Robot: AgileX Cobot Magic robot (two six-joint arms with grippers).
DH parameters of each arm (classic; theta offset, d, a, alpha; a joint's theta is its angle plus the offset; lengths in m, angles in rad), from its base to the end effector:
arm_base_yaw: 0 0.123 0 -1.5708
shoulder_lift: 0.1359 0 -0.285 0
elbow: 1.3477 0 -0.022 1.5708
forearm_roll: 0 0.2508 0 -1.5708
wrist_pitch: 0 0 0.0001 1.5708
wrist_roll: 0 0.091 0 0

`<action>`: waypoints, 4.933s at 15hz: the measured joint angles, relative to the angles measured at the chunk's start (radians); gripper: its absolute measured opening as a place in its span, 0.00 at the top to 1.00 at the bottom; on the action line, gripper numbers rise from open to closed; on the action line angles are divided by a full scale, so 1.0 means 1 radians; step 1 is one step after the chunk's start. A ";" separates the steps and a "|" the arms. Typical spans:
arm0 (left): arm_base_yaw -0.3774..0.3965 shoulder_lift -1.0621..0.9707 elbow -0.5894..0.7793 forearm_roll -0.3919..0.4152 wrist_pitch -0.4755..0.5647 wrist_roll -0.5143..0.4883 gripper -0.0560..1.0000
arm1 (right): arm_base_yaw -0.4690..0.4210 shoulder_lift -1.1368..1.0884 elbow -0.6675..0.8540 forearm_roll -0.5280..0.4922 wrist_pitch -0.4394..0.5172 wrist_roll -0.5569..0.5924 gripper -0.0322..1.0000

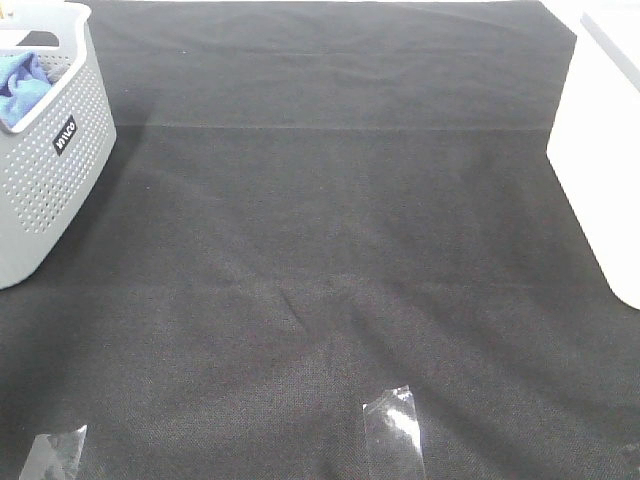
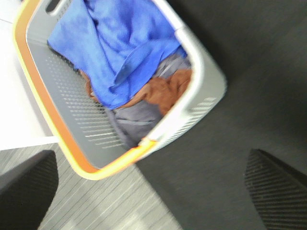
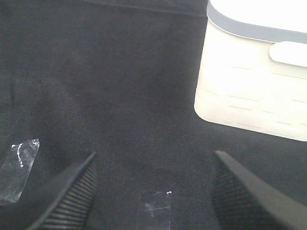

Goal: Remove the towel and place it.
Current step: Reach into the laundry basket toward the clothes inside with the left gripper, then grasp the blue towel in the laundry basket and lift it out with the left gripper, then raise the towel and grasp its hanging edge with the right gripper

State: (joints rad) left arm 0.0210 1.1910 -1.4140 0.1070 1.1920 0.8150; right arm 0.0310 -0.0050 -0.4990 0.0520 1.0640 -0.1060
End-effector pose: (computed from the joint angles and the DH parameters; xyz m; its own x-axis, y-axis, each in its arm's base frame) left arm 0.2207 0.0137 0.4272 -0.5692 0.7389 -0.3607 0.5260 0.6644 0.5309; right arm -0.0058 0.0040 0.2768 -0.4474 -0.0945 -0.8893 -0.1078 0.9928 -0.0512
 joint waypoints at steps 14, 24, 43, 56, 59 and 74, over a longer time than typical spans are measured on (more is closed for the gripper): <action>0.134 0.700 -0.349 0.117 -0.094 0.219 0.01 | 0.000 0.000 0.000 0.000 0.000 0.000 0.35; 0.142 0.956 -0.353 0.111 -0.281 0.269 0.01 | 0.000 0.000 0.000 0.000 0.000 0.000 0.35; 0.142 0.981 -0.360 0.163 -0.299 0.220 0.95 | 0.000 0.000 0.000 0.001 0.000 0.000 0.35; 0.055 0.596 -0.424 0.127 -0.276 0.131 0.95 | 0.000 0.000 0.000 0.001 0.000 0.000 0.35; -0.004 0.499 -0.424 0.148 -0.322 0.131 0.95 | 0.000 0.000 0.000 0.001 0.000 0.000 0.35; -0.535 0.274 -0.425 0.305 -0.497 0.135 0.95 | 0.000 0.334 -0.014 0.494 -0.243 -0.445 0.35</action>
State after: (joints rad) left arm -0.5140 1.4650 -1.8390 0.4120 0.6950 0.9500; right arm 0.0310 0.3290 -0.5130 0.5460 0.8210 -0.5510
